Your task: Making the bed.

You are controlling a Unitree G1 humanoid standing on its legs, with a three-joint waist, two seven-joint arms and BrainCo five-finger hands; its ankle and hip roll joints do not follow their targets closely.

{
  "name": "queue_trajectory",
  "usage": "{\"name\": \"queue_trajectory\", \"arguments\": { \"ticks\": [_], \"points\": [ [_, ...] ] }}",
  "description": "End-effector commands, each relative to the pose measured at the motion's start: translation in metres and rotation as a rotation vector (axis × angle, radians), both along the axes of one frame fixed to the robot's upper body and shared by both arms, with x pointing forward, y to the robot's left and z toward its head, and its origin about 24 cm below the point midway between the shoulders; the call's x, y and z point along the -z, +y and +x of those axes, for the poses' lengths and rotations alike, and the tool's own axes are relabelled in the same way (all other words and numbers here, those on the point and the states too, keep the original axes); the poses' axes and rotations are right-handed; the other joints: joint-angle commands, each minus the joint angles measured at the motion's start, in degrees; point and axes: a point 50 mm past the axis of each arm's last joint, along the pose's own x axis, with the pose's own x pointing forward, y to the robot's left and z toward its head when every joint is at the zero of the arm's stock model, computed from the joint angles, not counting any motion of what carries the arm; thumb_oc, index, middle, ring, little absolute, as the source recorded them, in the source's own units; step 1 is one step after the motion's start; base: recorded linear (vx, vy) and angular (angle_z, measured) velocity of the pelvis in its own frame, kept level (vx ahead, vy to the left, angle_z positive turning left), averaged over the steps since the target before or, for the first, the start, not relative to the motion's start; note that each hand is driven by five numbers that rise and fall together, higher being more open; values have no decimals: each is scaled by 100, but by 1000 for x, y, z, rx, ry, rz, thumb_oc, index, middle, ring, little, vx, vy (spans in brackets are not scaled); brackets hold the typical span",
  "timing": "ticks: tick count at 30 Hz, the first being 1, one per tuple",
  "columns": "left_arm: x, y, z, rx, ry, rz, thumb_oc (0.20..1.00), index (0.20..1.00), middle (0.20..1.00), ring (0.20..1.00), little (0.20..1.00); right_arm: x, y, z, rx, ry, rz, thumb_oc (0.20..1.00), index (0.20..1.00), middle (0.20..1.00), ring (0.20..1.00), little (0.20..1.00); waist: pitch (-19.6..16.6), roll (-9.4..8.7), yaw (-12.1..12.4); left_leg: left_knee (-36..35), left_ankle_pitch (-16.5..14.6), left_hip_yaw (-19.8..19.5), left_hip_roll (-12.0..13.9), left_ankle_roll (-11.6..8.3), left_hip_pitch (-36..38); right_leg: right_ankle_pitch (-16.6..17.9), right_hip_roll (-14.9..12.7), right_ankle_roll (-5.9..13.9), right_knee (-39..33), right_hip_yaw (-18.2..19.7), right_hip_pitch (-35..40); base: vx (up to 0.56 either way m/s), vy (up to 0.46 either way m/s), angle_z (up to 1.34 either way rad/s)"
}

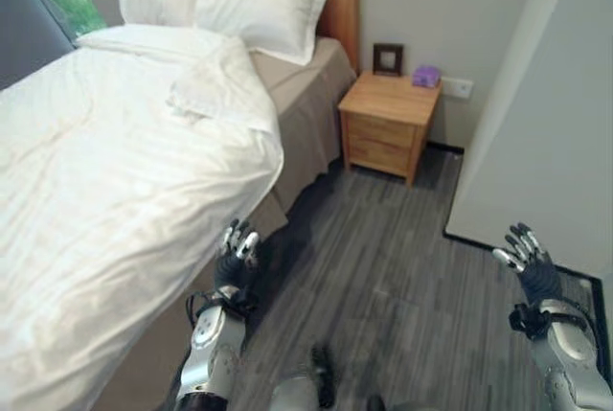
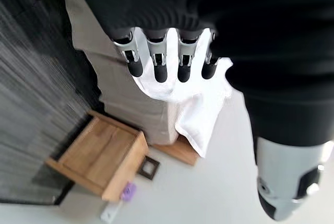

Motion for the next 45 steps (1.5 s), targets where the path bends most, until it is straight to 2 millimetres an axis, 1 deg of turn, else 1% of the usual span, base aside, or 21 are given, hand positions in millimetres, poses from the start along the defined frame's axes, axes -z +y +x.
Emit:
{"name": "queue_trajectory", "arguments": {
  "ticks": [1,5,10,13,15,18,23,24,25,28,30,31,32,33,34,35,36,40,41,43,45],
  "points": [
    [-33,14,10,4,-138,111,1000,1000,1000,1000,1000,-27,2,2,-26,-139,-53,1000,1000,1000,1000,1000,-222,-196,10,519,703,463,147,-117,109,-138,-299,570,43,-59,354,413,57,-32],
    [-31,24,4,-38,-117,152,1000,1000,1000,1000,1000,-25,13,5,-56,-145,-42,1000,1000,1000,1000,1000,-481,-375,110,637,321,565,6,182,185,-325,-617,785,523,-94,378,478,131,-16],
    [-43,45,-2,-107,-141,220,1000,1000,1000,1000,1000,-43,36,23,-165,-234,-47,1000,1000,1000,1000,1000,-206,-424,258,625,-246,570,-13,552,803,1011,-971,1363,3114,-293,-742,343,137,-18],
    [-45,48,-4,-115,-143,228,1000,1000,1000,1000,1000,-45,40,25,-177,-243,-43,1000,1000,1000,1000,1000,-177,-309,270,558,-412,406,-16,634,1123,1095,-1094,1256,3584,-427,-1024,295,85,6],
    [-48,49,-4,-113,-152,229,1000,1000,1000,1000,1000,-48,42,27,-197,-252,-50,1000,1000,1000,1000,1000,-128,-242,216,466,-518,141,-72,660,1458,845,-1161,1138,3738,-384,-1385,453,69,47],
    [-48,47,-3,-94,-155,235,1000,1000,1000,1000,1000,-52,38,25,-201,-266,-50,1000,1000,1000,1000,1000,-87,-85,27,375,-562,-399,-45,563,1840,359,-1006,944,3360,-69,-1903,405,-39,77],
    [-48,46,-2,-73,-155,241,1000,1000,1000,1000,1000,-55,36,24,-210,-276,-51,1000,1000,1000,1000,1000,-41,-74,-107,375,-669,-727,-48,451,1985,320,-968,946,2564,335,-2059,227,-117,106],
    [-48,38,4,-27,-167,237,1000,1000,1000,1000,1000,-59,31,18,-220,-284,-76,1000,1000,1000,1000,1000,-17,-141,-411,399,-892,-1572,-53,206,2258,646,-772,1252,993,1707,-2120,753,-551,58],
    [-49,37,5,-21,-177,235,1000,1000,1000,1000,1000,-60,30,16,-229,-286,-81,1000,1000,1000,1000,1000,-27,-189,-477,396,-899,-1817,-27,165,2295,849,-821,1337,650,1860,-2139,786,-659,65],
    [-52,34,5,-17,-188,243,1000,1000,1000,1000,1000,-64,36,15,-281,-301,-60,1000,1000,1000,1000,1000,-50,-297,-525,652,-989,-2233,258,-43,2436,962,-995,1365,693,1461,-2171,353,-442,311],
    [-50,33,2,-36,-192,218,1000,1000,1000,1000,1000,-64,47,20,-355,-306,-35,1000,1000,1000,1000,1000,4,-305,-488,1359,-508,-2165,637,-268,2311,879,-831,1255,980,1375,-2048,187,-397,134],
    [-48,32,2,-49,-184,196,1000,1000,1000,1000,1000,-63,50,22,-365,-296,-27,1000,1000,1000,1000,1000,31,-379,-453,2086,-180,-2002,700,-213,1885,870,-859,1155,970,1242,-1943,136,-316,53],
    [-48,32,2,-49,-184,196,1000,1000,1000,1000,1000,-63,50,22,-366,-296,-27,1000,1000,1000,1000,1000,23,-382,-459,2088,-177,-2007,695,-212,1873,871,-864,1156,970,1239,-1951,48,-546,49],
    [-45,29,3,-67,-179,138,1000,1000,1000,1000,1000,-68,57,25,-399,-321,0,1000,1000,1000,1000,1000,244,-601,-304,3397,0,-1451,746,97,938,826,-881,876,904,937,-1612,20,-542,50],
    [-43,29,3,-66,-170,133,1000,1000,1000,1000,1000,-69,57,24,-398,-325,2,1000,1000,1000,1000,1000,279,-610,-311,3366,-53,-958,941,106,829,727,-850,795,890,693,-1510,23,-540,61],
    [-43,29,3,-66,-170,132,1000,1000,1000,1000,1000,-69,57,24,-398,-324,2,1000,1000,1000,1000,1000,286,-601,-303,3380,-71,-953,953,107,836,723,-839,794,891,696,-1501,142,-354,88],
    [-39,24,5,-19,-151,156,1000,1000,1000,1000,1000,-65,53,21,-377,-302,7,1000,1000,1000,1000,1000,209,-498,-333,2602,-160,120,1090,-87,775,548,-848,716,783,234,-1263,135,-207,77],
    [-35,20,6,10,-135,167,1000,1000,1000,1000,1000,-62,53,18,-379,-289,15,1000,1000,1000,1000,1000,120,-451,-372,1852,-308,445,791,-23,932,485,-881,748,714,32,-1190,109,-86,58],
    [-36,15,8,38,-136,187,1000,1000,1000,1000,1000,-58,55,17,-382,-277,14,1000,1000,1000,1000,1000,76,-332,-381,1329,-410,574,413,51,945,418,-771,759,705,-107,-1138,99,-36,50],
    [-36,13,11,52,-135,203,1000,1000,1000,1000,1000,-56,56,16,-380,-270,10,1000,1000,1000,1000,1000,36,-233,-478,875,-292,842,306,62,1065,386,-698,783,749,-288,-1172,89,1,92],
    [-42,11,12,54,-159,204,1000,1000,1000,1000,1000,-55,63,16,-396,-273,19,1000,1000,1000,1000,1000,28,-108,-517,259,-237,435,95,135,1383,310,-642,867,1048,-400,-1295,85,109,2]
  ]
}}
